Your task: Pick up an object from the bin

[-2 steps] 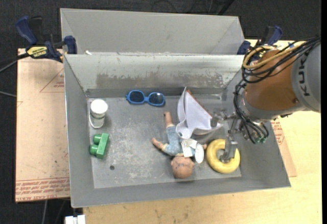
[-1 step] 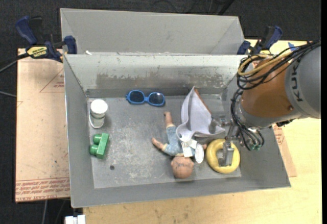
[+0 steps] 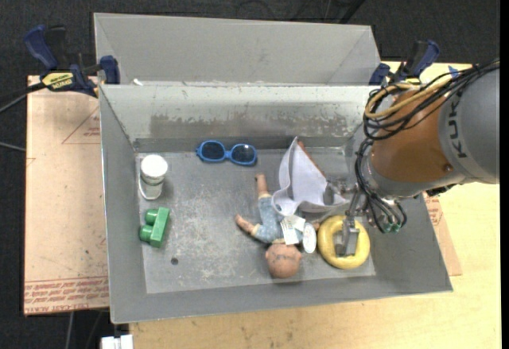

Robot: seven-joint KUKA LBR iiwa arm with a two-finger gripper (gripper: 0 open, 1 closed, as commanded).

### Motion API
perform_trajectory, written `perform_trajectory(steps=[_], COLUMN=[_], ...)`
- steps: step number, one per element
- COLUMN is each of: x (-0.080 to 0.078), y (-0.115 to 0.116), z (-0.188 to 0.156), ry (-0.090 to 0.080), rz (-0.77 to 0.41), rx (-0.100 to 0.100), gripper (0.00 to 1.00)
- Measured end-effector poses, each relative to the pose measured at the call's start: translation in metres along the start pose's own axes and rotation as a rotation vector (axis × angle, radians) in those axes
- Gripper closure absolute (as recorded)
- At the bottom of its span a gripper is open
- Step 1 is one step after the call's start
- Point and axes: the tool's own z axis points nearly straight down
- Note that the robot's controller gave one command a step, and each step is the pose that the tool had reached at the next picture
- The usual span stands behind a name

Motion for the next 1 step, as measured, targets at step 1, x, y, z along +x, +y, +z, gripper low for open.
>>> perform_trajectory(steps=[1], x=[-0.0018], y=[0.0037], z=[0.0018], ry=[0.006], rz=[-0.002], rx=[0.001], gripper=[0.00])
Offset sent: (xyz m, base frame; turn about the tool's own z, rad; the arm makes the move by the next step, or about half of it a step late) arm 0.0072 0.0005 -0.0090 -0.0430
